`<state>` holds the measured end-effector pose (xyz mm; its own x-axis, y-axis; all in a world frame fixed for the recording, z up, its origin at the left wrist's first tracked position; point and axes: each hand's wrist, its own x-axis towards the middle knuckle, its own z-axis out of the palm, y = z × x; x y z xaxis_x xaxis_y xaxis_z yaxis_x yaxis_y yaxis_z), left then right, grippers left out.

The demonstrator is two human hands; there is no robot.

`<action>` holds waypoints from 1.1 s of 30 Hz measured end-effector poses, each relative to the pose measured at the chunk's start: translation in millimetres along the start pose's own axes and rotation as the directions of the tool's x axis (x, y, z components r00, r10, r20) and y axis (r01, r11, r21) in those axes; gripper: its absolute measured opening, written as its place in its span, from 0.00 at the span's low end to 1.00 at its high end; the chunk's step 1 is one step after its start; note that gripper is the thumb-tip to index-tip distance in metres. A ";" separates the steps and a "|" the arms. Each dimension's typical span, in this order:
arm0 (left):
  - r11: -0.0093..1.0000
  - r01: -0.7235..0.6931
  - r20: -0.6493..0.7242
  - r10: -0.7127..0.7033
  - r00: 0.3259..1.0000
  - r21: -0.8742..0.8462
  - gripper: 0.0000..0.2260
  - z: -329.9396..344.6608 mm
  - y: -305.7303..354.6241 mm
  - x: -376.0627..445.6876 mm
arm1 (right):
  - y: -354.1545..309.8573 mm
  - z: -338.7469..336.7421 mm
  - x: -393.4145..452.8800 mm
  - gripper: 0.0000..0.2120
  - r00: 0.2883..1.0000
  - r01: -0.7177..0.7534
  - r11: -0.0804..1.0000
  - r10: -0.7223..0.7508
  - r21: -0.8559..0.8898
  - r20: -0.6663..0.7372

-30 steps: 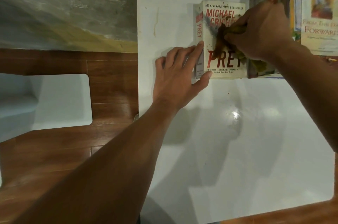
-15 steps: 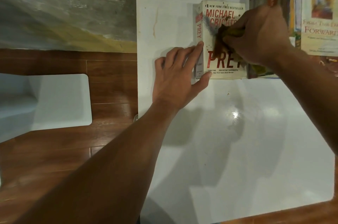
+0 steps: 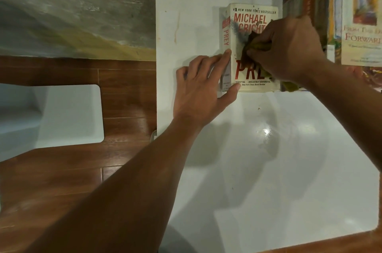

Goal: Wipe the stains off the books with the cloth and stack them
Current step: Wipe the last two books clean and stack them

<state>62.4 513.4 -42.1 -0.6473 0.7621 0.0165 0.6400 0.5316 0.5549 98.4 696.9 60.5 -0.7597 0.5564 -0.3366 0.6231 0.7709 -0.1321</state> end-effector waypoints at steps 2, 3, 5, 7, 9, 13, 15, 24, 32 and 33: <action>1.000 -0.001 -0.003 0.001 1.000 -0.002 0.30 0.3 -0.2 0.5 | -0.8 -0.6 0.5 0.14 1.000 0.000 1.000 0.000 -0.018 0.015; 1.000 0.001 -0.004 -0.001 1.000 -0.004 0.30 0.2 -0.3 0.9 | 0.0 -1.2 2.4 0.15 1.000 -0.028 0.999 0.028 -0.026 -0.012; 1.000 0.005 -0.005 -0.005 1.000 -0.004 0.30 0.0 0.1 0.3 | 1.9 0.1 2.7 0.16 0.996 -0.065 0.998 0.064 -0.010 -0.057; 1.000 -0.002 -0.008 0.002 1.000 -0.003 0.30 0.3 0.4 -0.4 | 2.0 3.2 -2.1 0.15 1.000 -0.014 1.000 0.014 0.006 -0.017; 1.000 -0.007 -0.016 0.006 1.000 -0.006 0.30 0.5 -0.4 0.4 | 1.1 3.1 -2.2 0.15 1.000 0.004 1.000 -0.004 0.016 0.002; 1.000 -0.001 -0.011 0.001 1.000 -0.002 0.30 1.0 0.4 0.2 | 3.3 4.9 1.4 0.15 0.997 -0.052 0.998 0.054 0.021 -0.064; 1.000 -0.004 -0.011 0.004 1.000 0.005 0.30 0.8 0.6 0.5 | 1.1 6.7 -2.6 0.15 1.000 0.004 1.000 -0.003 0.029 -0.017; 1.000 -0.003 -0.011 0.003 1.000 0.005 0.31 0.1 0.3 0.8 | -1.8 2.7 1.5 0.15 0.999 -0.006 1.000 0.007 0.026 -0.031; 1.000 0.008 -0.009 -0.008 1.000 -0.001 0.31 1.0 0.4 0.4 | -2.6 4.7 3.3 0.18 0.999 -0.034 0.999 0.035 0.022 -0.024; 1.000 0.011 -0.004 -0.011 1.000 0.001 0.31 0.7 0.6 0.1 | -2.5 5.2 3.1 0.18 0.999 -0.033 0.999 0.034 0.031 -0.029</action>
<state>63.0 514.1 -42.4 -0.6556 0.7550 0.0137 0.6336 0.5401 0.5539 95.4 695.2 54.9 -0.7433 0.5909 -0.3137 0.6532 0.7422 -0.1498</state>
